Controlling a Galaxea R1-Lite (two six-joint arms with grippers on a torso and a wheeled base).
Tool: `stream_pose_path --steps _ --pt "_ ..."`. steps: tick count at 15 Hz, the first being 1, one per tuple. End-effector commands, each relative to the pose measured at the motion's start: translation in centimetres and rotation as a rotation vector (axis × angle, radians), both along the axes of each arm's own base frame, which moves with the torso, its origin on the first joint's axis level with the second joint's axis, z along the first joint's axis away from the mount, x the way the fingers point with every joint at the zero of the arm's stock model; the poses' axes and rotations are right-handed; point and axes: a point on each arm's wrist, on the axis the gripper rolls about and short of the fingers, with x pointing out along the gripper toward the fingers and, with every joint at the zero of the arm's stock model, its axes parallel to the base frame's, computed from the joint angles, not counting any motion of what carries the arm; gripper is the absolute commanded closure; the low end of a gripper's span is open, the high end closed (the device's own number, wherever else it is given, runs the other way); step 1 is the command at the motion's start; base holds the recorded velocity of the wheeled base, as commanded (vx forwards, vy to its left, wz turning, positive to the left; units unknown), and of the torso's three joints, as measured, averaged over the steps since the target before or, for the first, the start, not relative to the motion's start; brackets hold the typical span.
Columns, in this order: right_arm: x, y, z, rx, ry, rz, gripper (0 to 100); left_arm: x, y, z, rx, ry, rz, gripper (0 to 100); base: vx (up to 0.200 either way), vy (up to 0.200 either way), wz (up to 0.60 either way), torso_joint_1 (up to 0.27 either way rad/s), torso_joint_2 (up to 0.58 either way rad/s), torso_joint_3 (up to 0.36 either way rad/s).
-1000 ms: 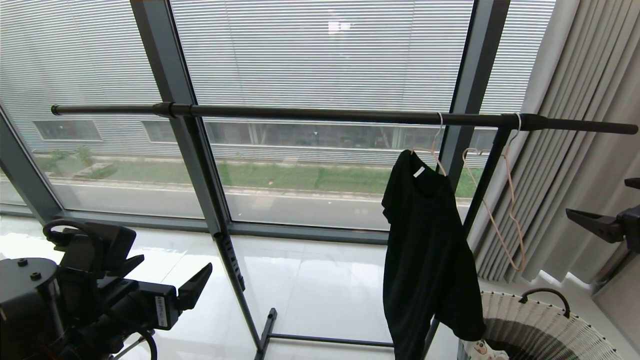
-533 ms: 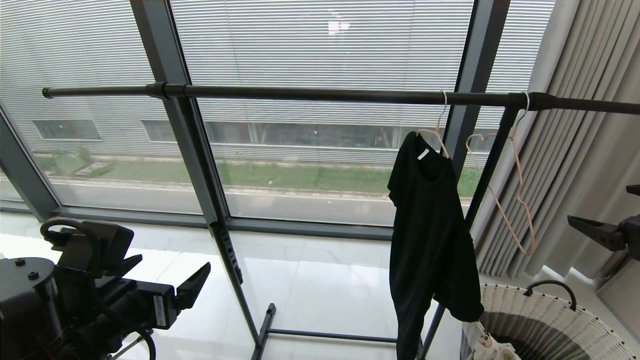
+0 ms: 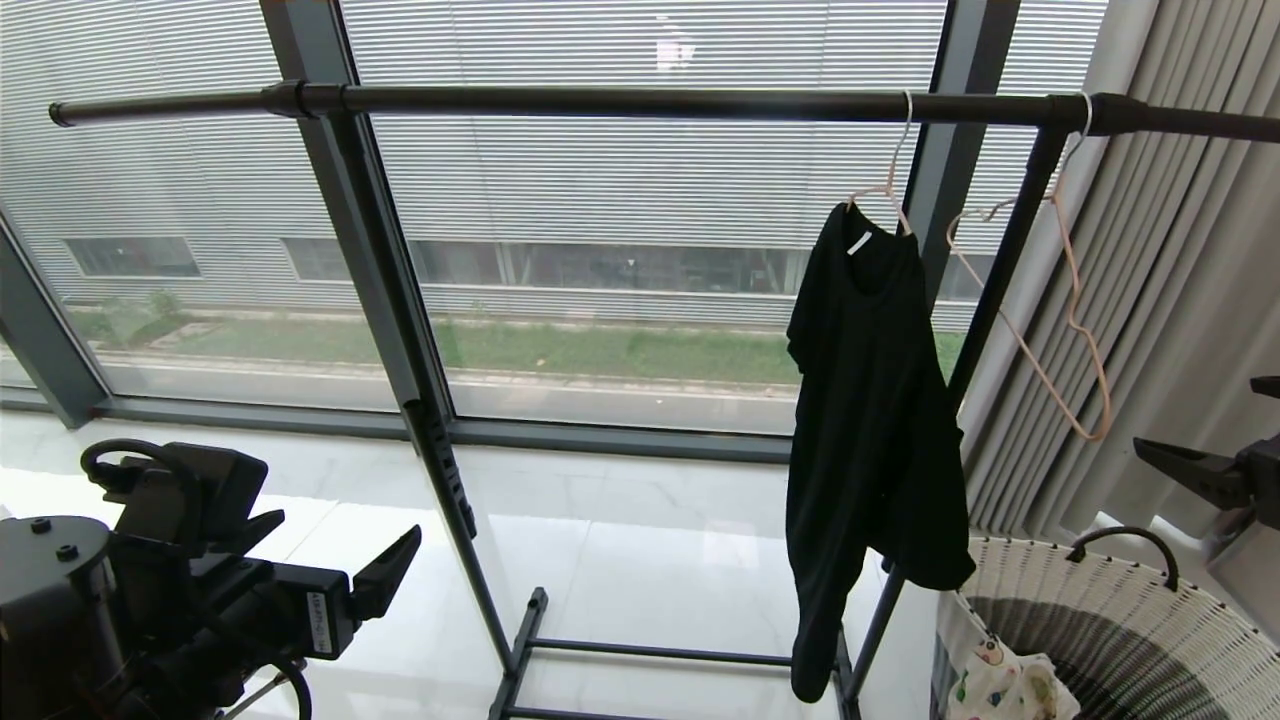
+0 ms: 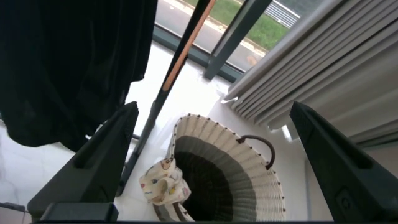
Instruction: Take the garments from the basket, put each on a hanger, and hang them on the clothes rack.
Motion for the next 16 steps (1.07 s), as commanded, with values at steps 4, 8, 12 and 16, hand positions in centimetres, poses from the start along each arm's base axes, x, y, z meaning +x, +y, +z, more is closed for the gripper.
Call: stream_pose_path --steps 4,8,12,16 --pt "0.09 0.01 -0.07 -0.003 0.003 0.002 0 0.07 -0.01 0.05 -0.001 -0.002 0.002 0 0.0 0.0 0.0 -0.194 0.48 0.283" --pt "-0.03 0.01 -0.08 -0.004 0.001 0.002 0 0.11 0.03 0.09 0.001 -0.003 0.006 0 0.0 0.0 0.0 -0.177 0.47 0.289" --pt "-0.05 0.0 -0.22 -0.006 0.006 0.001 0 0.25 0.56 0.07 0.0 -0.003 0.038 0 0.0 0.0 0.0 -0.149 0.46 0.31" --pt "-0.15 -0.03 -0.96 -0.05 0.026 0.012 0 0.25 0.61 0.1 0.0 -0.005 0.042 0 0.0 0.0 0.0 -0.077 0.3 0.21"
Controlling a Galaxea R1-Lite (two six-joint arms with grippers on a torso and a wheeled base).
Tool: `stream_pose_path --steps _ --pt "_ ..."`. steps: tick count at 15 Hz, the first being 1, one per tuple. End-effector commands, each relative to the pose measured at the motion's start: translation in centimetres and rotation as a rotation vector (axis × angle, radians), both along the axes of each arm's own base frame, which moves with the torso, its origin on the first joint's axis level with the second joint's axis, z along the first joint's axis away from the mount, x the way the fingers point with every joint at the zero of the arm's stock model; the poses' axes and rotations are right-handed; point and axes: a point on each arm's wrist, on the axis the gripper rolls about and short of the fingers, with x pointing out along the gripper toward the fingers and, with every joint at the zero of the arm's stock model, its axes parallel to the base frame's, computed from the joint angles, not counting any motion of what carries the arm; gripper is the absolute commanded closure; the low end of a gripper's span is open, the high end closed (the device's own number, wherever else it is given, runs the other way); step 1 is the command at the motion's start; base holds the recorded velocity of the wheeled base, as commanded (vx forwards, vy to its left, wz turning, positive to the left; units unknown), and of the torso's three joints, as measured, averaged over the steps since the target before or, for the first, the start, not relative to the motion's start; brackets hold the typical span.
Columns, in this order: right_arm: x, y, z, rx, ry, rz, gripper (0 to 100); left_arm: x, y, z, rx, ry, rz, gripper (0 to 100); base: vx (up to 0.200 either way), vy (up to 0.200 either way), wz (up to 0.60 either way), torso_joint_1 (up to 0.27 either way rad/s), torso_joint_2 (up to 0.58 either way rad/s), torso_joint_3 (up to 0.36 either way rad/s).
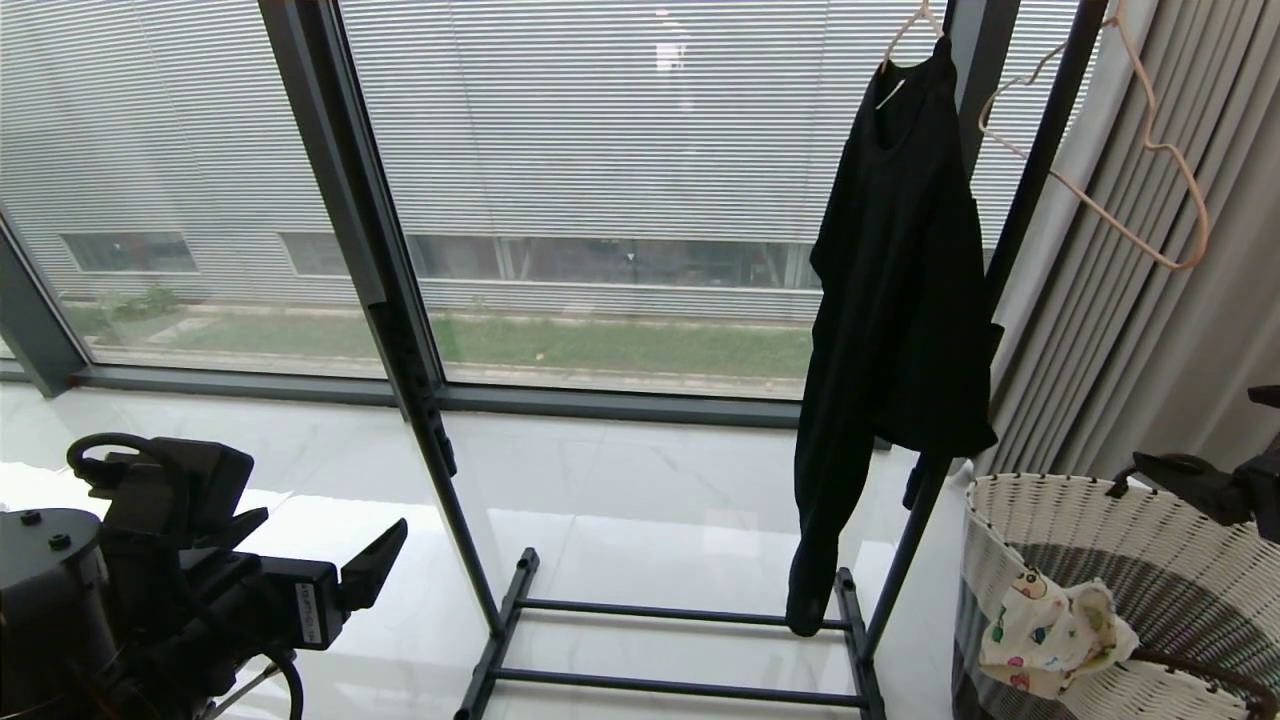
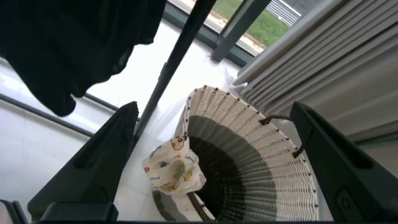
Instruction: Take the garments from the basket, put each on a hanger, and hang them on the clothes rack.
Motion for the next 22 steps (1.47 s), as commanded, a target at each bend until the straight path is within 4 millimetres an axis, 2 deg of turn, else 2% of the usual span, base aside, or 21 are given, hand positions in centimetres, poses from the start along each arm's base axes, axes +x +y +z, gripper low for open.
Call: stream_pose_path --steps 1,5,12,21,22 --pt "0.0 -0.1 -0.6 -0.019 0.02 0.001 0 0.0 0.0 0.0 0.0 -0.002 0.002 0 0.0 0.0 0.0 -0.027 0.08 0.041" --pt "-0.3 -0.1 -2.2 -0.032 0.075 0.007 0 -0.2 0.2 0.0 -0.002 -0.006 0.007 0 0.0 0.0 0.0 0.0 0.0 0.0" --pt "-0.9 -0.1 -2.3 -0.044 0.068 0.013 0 -0.2 0.2 0.0 0.002 -0.006 0.024 0 -0.2 0.0 0.0 0.003 0.0 0.004" --pt "-0.9 -0.1 -2.4 -0.054 0.069 0.017 0 -0.4 0.4 0.1 0.019 -0.02 0.094 0 0.0 0.0 0.0 0.0 0.0 0.0" --pt "-0.9 -0.1 -2.4 -0.059 0.068 0.02 0 -0.4 0.4 0.1 0.02 -0.02 0.096 0 0.0 -0.2 0.0 0.007 0.0 -0.002"
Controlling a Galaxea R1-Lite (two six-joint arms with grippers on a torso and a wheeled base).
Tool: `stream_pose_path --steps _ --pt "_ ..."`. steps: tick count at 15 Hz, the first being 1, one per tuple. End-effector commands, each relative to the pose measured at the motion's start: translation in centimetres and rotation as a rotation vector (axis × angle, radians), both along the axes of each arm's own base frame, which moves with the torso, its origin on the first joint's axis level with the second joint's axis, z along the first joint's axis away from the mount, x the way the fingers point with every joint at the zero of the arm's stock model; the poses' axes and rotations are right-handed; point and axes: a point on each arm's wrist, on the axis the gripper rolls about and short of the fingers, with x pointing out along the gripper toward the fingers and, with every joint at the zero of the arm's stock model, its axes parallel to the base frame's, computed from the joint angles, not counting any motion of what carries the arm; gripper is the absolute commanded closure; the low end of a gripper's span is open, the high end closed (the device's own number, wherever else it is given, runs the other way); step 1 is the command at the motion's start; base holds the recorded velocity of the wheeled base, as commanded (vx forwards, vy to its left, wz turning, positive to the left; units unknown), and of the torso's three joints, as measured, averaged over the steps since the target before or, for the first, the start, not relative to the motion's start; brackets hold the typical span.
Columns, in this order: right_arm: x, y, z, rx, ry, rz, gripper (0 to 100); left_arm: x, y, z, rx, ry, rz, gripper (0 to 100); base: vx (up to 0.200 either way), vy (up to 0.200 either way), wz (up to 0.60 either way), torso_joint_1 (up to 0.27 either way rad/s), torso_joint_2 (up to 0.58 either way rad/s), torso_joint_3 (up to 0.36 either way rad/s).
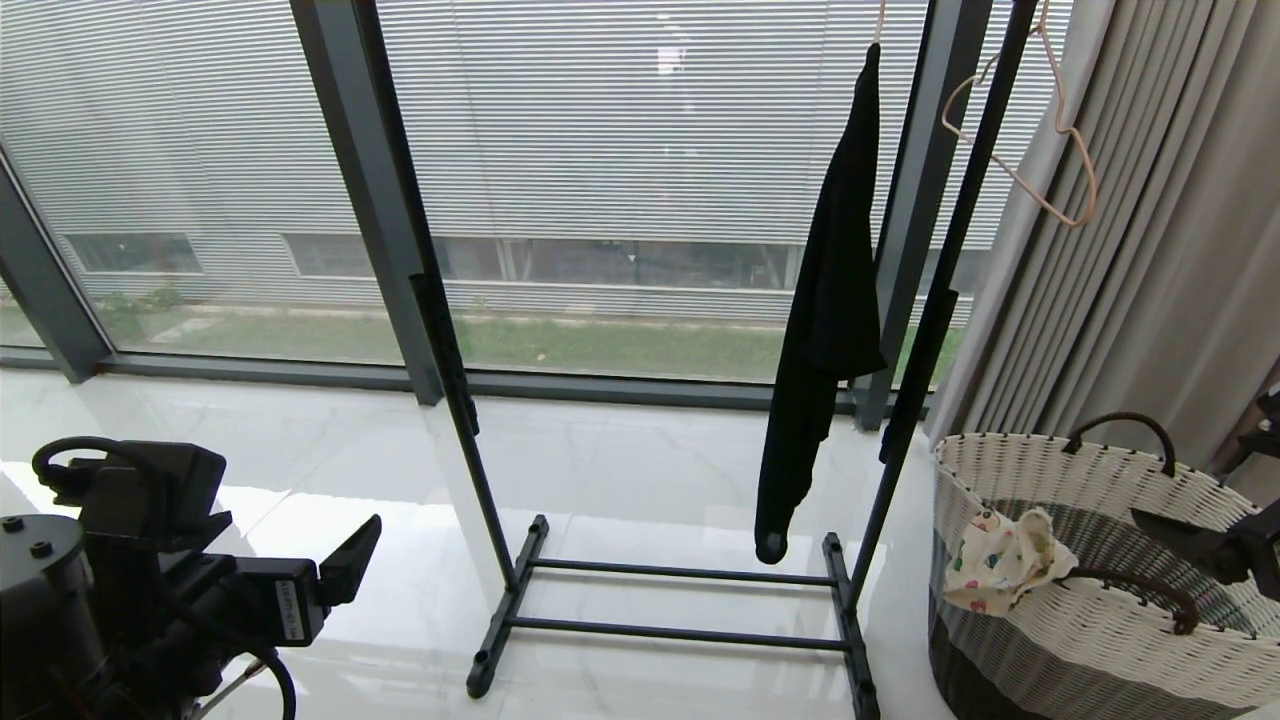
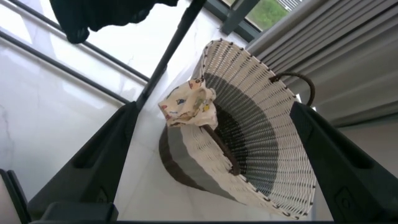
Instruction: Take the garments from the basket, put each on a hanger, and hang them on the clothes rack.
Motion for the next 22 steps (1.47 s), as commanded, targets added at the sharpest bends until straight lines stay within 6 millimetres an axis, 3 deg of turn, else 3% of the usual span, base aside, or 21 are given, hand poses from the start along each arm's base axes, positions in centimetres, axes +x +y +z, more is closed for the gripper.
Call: stream_pose_path --steps 1,11,17,22 --pt "0.1 0.0 0.0 -0.001 0.001 0.002 0 0.0 0.0 0.0 0.001 0.0 0.002 0 0.0 -0.2 0.0 0.007 0.0 -0.002" --pt "0.1 0.1 0.0 0.0 0.001 0.007 0 0.0 0.1 0.0 0.003 0.001 0.003 0 0.0 -0.2 0.0 0.004 0.0 0.001" --pt "-0.2 0.9 -1.4 -0.102 0.048 0.112 0 0.0 0.0 -0.1 0.002 0.002 0.003 0 0.0 0.0 0.0 0.0 0.0 0.0" --pt "1.1 1.9 -3.4 -0.17 0.196 0.2 0 0.0 0.0 -0.1 -0.012 0.003 0.005 0 0.2 0.0 0.0 0.002 0.0 0.004"
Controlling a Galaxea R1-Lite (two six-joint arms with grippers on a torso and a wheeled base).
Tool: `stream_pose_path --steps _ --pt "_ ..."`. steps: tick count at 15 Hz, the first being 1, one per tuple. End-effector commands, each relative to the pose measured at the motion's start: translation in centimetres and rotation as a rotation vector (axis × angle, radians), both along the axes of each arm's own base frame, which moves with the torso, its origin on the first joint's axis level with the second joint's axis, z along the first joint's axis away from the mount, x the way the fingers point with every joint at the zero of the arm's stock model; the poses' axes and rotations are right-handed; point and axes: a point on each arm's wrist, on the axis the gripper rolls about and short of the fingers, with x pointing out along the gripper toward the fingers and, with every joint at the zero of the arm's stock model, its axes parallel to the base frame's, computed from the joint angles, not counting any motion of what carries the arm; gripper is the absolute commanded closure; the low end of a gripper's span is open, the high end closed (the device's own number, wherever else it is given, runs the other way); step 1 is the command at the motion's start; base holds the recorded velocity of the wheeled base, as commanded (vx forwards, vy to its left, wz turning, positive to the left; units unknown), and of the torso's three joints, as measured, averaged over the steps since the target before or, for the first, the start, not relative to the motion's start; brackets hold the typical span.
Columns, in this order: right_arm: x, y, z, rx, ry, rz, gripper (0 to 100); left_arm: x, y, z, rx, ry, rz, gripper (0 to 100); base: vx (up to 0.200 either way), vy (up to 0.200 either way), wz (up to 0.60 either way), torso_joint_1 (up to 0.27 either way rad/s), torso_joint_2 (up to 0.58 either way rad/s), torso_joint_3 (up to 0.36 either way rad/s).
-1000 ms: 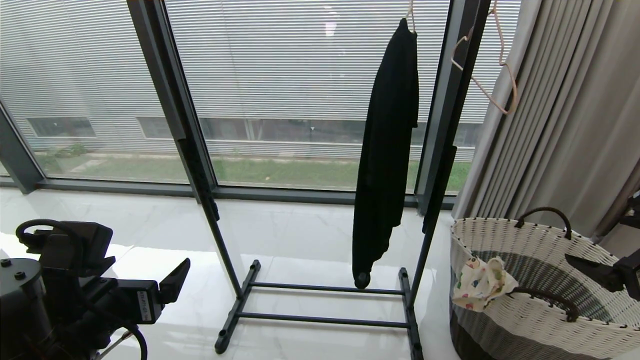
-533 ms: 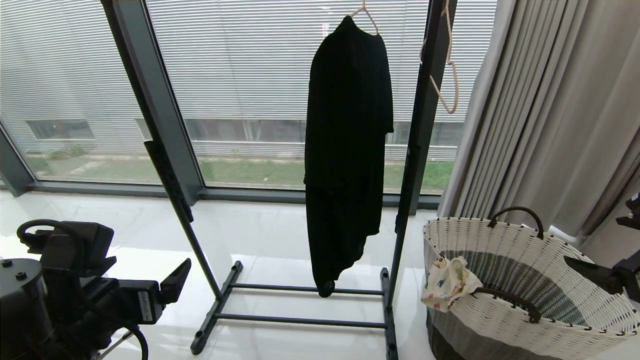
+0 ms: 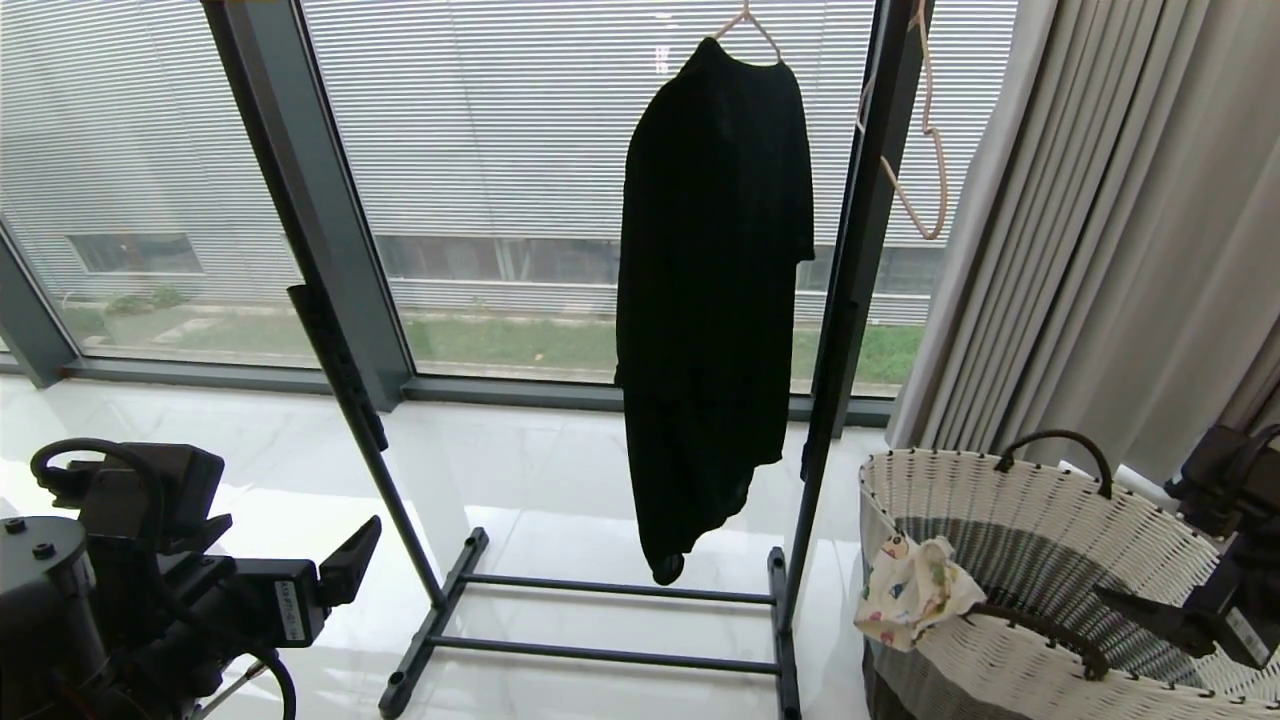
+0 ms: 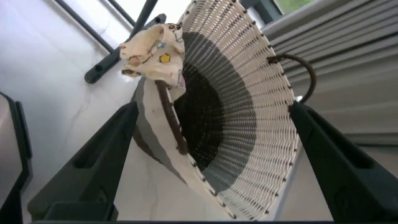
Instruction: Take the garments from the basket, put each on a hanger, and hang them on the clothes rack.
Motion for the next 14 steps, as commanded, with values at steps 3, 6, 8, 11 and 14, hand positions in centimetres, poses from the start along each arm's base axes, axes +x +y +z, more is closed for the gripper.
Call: stream_pose_path --steps 3,6,8,11,14 --pt "2.2 1.0 -2.2 -0.037 0.13 0.042 0 0.0 0.0 0.0 0.002 0.0 -0.003 0 0.067 0.0 0.0 0.002 0.0 -0.002" --pt "3.9 1.9 -4.0 -0.094 0.213 0.101 0 -0.1 -0.2 0.2 -0.003 -0.008 -0.015 0 0.0 0.0 0.0 0.0 0.0 0.0" --pt "5.6 3.4 -5.8 -0.117 0.297 0.152 0 0.1 -0.3 0.5 -0.014 -0.03 -0.016 0 0.0 0.0 0.0 0.0 0.0 0.0" --pt "7.8 4.2 -7.1 -0.143 0.346 0.14 0 0.0 -0.3 0.8 -0.024 -0.055 -0.014 0 0.0 0.0 0.0 0.0 0.0 0.0" --pt "10.6 4.9 -8.1 -0.137 0.373 0.112 0 -0.1 -0.2 0.7 -0.024 -0.053 -0.012 0 0.0 0.0 0.0 0.0 0.0 0.0"
